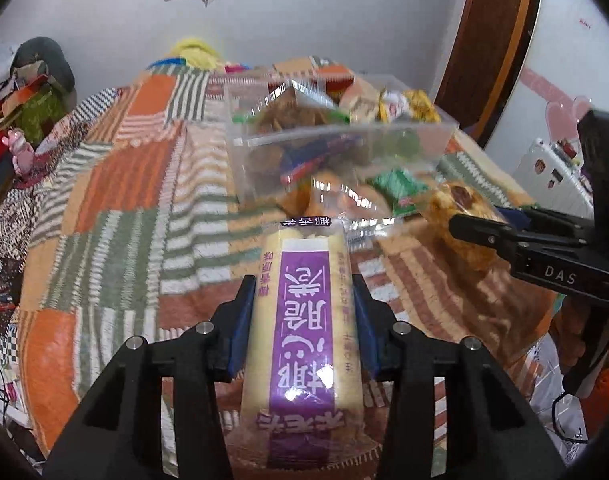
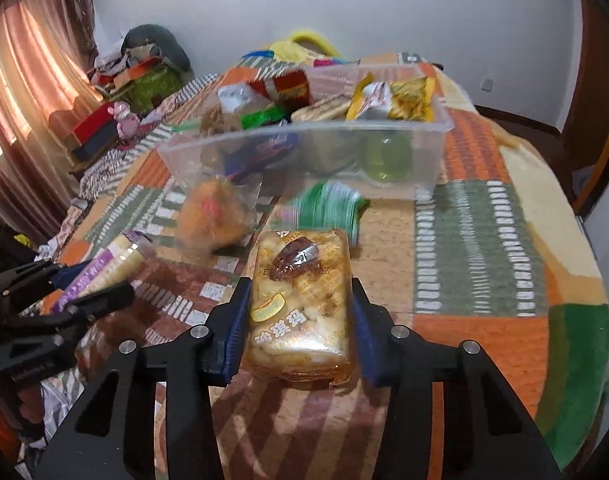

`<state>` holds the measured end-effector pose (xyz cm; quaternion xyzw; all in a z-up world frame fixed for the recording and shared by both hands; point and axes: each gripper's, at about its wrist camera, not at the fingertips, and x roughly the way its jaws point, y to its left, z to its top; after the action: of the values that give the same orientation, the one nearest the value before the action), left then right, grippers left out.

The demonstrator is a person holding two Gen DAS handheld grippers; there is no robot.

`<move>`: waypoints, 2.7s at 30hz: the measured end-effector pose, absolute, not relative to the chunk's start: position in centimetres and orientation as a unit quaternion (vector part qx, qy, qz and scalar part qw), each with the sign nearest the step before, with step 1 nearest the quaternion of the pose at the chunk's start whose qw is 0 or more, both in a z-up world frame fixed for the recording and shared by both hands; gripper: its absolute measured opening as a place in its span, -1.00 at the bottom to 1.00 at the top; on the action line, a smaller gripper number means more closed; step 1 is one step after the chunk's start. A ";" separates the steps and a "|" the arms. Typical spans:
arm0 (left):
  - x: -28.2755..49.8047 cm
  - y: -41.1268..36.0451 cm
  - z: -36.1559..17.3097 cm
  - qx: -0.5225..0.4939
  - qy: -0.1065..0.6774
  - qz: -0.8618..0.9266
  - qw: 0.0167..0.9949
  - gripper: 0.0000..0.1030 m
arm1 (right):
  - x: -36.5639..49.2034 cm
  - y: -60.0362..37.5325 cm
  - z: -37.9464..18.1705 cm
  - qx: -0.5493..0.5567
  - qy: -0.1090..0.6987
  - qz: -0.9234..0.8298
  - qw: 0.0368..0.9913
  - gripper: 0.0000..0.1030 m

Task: Organize snacks
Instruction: 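Carry both snacks into the clear box and open both tools, then grasp the orange puff bag with the left tool while the right tool grasps the green packet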

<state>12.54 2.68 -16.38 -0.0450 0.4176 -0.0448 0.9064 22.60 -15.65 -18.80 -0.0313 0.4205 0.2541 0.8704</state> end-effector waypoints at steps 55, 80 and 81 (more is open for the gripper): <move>33.2 5.4 -12.8 -0.066 0.387 -0.015 0.919 0.01 | 34.3 -10.8 -14.2 -0.067 0.366 0.226 0.900 -0.07; 21.1 4.1 -14.5 -0.075 0.409 -0.047 0.908 0.22 | 26.6 -14.4 -16.4 -0.048 0.395 0.261 0.880 0.10; 21.0 3.9 -14.9 -0.080 0.414 -0.050 0.905 0.22 | 26.6 -14.3 -17.0 -0.049 0.401 0.257 0.878 0.10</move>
<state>20.95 3.89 -14.94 -0.0804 0.4136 -0.0504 0.9055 26.63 -14.26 -17.01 -0.0491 0.4007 0.2570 0.8780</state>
